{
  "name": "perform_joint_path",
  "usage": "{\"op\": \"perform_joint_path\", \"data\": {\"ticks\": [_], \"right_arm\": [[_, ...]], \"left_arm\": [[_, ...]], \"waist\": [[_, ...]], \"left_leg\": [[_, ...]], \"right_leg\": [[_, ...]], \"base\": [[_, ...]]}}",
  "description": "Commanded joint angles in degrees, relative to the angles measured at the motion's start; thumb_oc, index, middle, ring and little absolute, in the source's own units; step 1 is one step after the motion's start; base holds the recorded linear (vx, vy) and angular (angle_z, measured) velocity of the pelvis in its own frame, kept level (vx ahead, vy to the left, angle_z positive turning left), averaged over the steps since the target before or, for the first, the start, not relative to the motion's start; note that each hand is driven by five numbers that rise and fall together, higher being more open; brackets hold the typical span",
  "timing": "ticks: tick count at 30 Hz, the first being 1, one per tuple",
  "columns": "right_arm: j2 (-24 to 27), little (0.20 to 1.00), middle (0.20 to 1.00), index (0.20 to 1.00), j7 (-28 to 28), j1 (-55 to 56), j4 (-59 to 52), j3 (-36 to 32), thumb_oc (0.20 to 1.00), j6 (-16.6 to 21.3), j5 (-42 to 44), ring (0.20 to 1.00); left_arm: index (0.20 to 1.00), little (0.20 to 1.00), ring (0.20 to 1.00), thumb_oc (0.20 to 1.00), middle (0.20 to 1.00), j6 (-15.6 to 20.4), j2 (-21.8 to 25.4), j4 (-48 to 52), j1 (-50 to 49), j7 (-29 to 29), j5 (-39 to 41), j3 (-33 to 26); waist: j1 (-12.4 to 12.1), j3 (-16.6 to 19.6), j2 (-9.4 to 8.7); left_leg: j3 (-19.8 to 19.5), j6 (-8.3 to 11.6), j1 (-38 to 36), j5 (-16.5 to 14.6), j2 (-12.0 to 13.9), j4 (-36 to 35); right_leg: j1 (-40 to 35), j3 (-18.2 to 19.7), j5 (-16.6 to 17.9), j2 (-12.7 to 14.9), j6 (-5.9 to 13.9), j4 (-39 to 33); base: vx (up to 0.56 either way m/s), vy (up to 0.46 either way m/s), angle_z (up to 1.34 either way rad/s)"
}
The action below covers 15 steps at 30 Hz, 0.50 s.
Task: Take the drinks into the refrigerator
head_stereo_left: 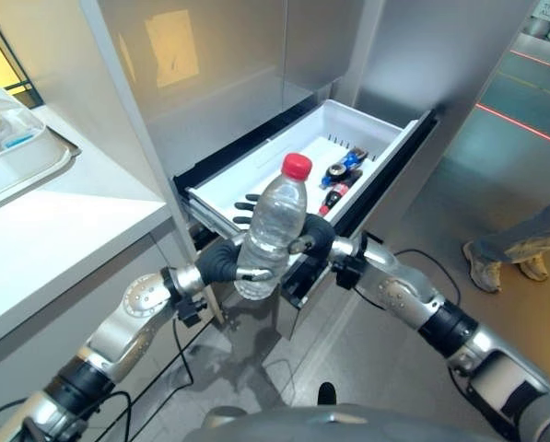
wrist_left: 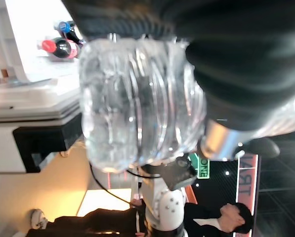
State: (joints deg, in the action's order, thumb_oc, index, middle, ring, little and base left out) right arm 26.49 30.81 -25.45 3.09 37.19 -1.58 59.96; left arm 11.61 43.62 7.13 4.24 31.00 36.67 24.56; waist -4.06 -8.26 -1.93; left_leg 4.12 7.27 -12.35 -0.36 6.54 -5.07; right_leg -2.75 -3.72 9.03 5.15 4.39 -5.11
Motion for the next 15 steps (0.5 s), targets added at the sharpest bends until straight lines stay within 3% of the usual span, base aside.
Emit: {"op": "perform_joint_path", "data": {"ticks": [1,8,9,10,15], "right_arm": [[-3.9,1.000,1.000,1.000,3.0,-4.0,-9.9,2.4,1.000,1.5,4.5,1.000],[-4.8,1.000,1.000,1.000,2.4,-4.8,-10.9,2.9,1.000,1.7,4.8,1.000],[-4.8,0.677,0.677,0.677,2.4,-4.8,-10.9,2.9,0.677,1.7,4.8,0.677],[-5.1,0.200,0.200,0.200,2.1,-4.7,-10.8,3.0,0.200,1.9,4.8,0.200],[-5.5,0.200,0.200,0.200,2.1,-4.3,-11.1,3.2,0.200,1.8,5.6,0.200]], "left_arm": [[0.200,0.200,0.200,0.200,0.200,3.1,-3.5,0.5,5.9,-1.4,0.4,-1.2],[0.200,0.200,0.200,0.200,0.200,3.1,-3.7,0.1,5.9,-1.8,0.1,-1.5],[0.200,0.200,0.200,0.200,0.200,3.1,-3.7,0.1,5.9,-1.8,0.1,-1.5],[0.200,0.200,0.200,0.200,0.200,3.1,-3.7,0.3,5.8,-1.9,0.0,-1.5],[0.200,0.200,0.200,0.200,0.200,3.1,-3.9,0.6,5.8,-2.1,0.2,-1.8]], "waist": [[-0.7,-0.8,0.22],[-0.9,-0.7,0.22],[-0.9,-0.7,0.22],[-1.0,-0.8,0.21],[-1.0,-0.8,0.20]], "left_leg": [[-2.9,-6.17,1.9,-2.8,-4.6,0.1],[-3.0,-6.08,2.0,-2.7,-4.6,0.1],[-3.0,-6.08,2.0,-2.7,-4.6,0.1],[-3.0,-6.06,2.0,-2.7,-4.6,0.1],[-3.1,-6.10,2.1,-2.7,-4.6,0.1]], "right_leg": [[-2.1,-4.4,-8.2,-0.8,0.58,7.8],[-2.2,-4.6,-8.1,-0.7,0.53,7.7],[-2.2,-4.6,-8.1,-0.7,0.53,7.7],[-2.2,-4.5,-8.1,-0.7,0.54,7.7],[-2.3,-4.6,-8.1,-0.7,0.51,7.7]], "base": [[0.00,0.000,0.00],[0.00,0.000,0.00],[0.00,0.000,0.00],[0.00,0.000,0.00],[0.00,0.000,0.00]]}}
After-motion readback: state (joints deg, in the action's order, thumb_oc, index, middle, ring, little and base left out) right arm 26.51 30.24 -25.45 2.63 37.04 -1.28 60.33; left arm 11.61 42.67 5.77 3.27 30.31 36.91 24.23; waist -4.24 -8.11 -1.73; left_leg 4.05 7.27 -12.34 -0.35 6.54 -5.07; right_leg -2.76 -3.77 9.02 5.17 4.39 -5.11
